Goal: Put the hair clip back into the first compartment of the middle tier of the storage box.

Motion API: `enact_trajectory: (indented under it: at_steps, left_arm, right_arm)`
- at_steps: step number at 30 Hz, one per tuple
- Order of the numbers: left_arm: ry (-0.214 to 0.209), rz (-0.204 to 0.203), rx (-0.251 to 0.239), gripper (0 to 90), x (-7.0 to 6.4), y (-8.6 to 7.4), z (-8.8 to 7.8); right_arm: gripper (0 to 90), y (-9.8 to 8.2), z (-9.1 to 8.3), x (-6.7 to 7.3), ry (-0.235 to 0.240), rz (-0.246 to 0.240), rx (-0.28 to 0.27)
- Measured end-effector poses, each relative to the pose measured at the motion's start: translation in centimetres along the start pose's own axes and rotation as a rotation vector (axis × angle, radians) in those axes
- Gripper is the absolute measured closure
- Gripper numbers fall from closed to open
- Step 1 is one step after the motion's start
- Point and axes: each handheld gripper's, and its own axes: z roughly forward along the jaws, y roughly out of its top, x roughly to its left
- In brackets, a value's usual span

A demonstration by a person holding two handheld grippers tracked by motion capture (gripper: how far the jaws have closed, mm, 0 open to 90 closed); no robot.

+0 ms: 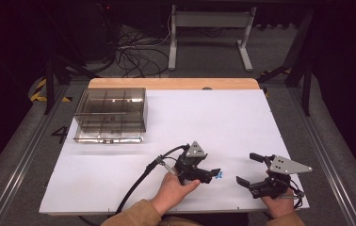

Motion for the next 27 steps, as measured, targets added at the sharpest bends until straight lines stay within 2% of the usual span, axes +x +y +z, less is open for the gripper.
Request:
enact_trajectory:
  at_steps: [17,19,27]
  left_arm:
    - [-0.003,0.005,0.039,30.3,-0.2,-0.1,1.9]
    - [0.005,0.022,0.052,34.1,-0.2,-0.2,2.2]
    - [0.021,0.031,0.093,42.6,-0.4,0.0,2.6]
  right_arm:
    - [0.9,0.0,0.0,-0.1,0.005,0.0,-0.002]
    - [0.9,0.0,0.0,-0.1,0.006,0.001,-0.002]
    - [0.8,0.0,0.0,-0.1,0.006,0.003,-0.004]
